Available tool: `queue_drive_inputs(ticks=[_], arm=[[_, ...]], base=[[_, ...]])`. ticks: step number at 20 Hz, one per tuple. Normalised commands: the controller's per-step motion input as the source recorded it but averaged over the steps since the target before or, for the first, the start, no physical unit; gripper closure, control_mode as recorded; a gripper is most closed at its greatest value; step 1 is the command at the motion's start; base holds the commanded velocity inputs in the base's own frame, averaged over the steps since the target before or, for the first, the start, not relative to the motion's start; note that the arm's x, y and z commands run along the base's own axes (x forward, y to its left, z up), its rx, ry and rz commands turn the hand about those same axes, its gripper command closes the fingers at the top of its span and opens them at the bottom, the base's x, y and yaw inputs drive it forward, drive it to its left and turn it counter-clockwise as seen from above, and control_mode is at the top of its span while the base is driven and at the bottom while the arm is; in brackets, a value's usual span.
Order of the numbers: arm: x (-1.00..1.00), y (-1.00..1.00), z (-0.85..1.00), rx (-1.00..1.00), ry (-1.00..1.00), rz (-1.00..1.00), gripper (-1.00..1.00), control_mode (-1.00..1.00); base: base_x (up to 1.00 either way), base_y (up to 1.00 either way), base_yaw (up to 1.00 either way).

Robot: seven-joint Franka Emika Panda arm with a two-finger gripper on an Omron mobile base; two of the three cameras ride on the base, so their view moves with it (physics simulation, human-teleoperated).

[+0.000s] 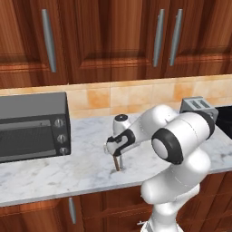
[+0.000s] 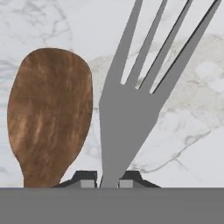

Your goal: Take the fork and place it on the left side of the plate. Then take the spoon and place it on the right side of the plate. Make sure they're directly next to the plate.

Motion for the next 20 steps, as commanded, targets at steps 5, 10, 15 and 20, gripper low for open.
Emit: queue_drive_inputs(ticks=[5, 10, 15, 20], arm=[[-0.07, -0.37, -0.33, 0.02, 0.0, -0.13, 1.0, -1.0], [-0.45, -0.65, 0.18, 0.17, 0.0, -0.27, 1.0, -1.0], [-0.7, -0.66, 0.82, 0.22, -0.01, -0.26, 1.0, -1.0], [-0.68, -0.47, 0.98, 0.16, 0.0, -0.21, 1.0, -1.0]], base=[[0.0, 0.0, 0.0], [0.0, 0.0, 0.0], [0.0, 0.0, 0.0], [0.0, 0.0, 0.0]])
